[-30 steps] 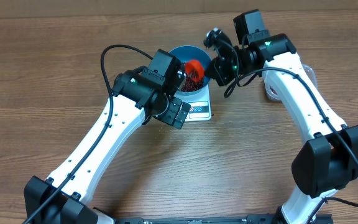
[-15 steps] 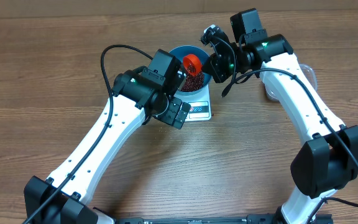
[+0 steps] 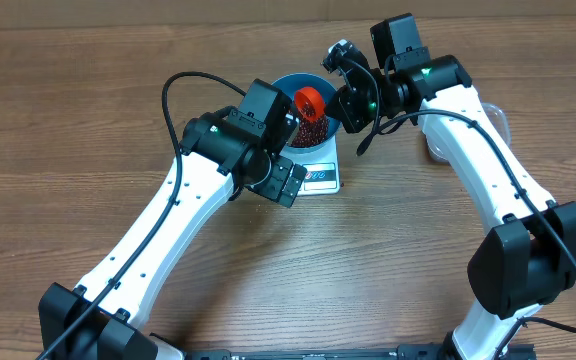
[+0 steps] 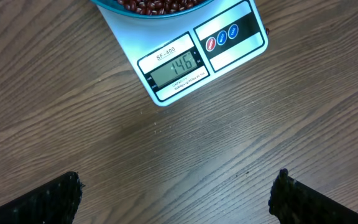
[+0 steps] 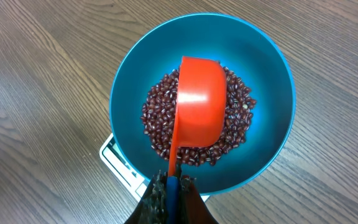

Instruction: Scoop item into bowl and weigh 150g on scale

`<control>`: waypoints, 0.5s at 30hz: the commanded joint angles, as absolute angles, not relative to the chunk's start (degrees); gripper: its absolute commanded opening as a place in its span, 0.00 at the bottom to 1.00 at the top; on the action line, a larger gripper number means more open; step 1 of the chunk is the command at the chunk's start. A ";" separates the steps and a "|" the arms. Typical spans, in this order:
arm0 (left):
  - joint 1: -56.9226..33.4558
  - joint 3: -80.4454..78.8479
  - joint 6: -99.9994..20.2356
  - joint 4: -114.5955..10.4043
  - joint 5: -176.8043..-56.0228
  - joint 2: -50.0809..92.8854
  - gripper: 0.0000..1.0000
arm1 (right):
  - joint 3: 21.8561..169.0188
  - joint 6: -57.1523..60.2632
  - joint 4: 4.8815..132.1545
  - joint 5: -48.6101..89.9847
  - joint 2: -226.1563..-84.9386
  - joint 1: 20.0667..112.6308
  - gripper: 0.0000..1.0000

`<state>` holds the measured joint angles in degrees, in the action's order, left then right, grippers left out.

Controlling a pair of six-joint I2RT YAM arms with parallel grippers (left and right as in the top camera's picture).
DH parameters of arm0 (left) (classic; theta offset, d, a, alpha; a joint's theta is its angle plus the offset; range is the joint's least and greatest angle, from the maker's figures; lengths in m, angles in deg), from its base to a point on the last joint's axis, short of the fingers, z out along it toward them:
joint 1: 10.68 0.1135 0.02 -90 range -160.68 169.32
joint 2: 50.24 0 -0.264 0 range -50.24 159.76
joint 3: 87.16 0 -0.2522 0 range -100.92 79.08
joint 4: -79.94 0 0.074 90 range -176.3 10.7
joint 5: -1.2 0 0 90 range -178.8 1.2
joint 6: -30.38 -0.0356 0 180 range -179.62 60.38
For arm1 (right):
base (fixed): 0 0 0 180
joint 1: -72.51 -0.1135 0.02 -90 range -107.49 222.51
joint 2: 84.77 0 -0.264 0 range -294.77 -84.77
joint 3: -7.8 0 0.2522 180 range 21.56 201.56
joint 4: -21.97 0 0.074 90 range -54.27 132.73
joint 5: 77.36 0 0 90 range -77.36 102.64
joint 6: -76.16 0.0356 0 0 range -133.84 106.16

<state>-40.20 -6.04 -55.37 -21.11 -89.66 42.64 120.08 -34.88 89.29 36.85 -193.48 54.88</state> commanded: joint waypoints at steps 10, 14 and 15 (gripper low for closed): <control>-40.31 -6.57 -56.24 -20.96 -89.46 42.00 1.00 | 121.37 -44.08 91.89 38.97 -193.46 54.47 0.04; -40.31 -6.57 -56.24 -20.96 -89.49 42.00 1.00 | 121.37 -33.24 87.50 32.63 -193.46 54.47 0.03; -40.31 -6.57 -56.24 -20.96 -89.46 42.00 1.00 | 121.37 -33.35 87.30 33.13 -193.46 54.47 0.04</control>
<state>-40.20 -6.04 -55.37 -21.09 -89.66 42.64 120.08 -37.24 88.03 35.63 -193.48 54.73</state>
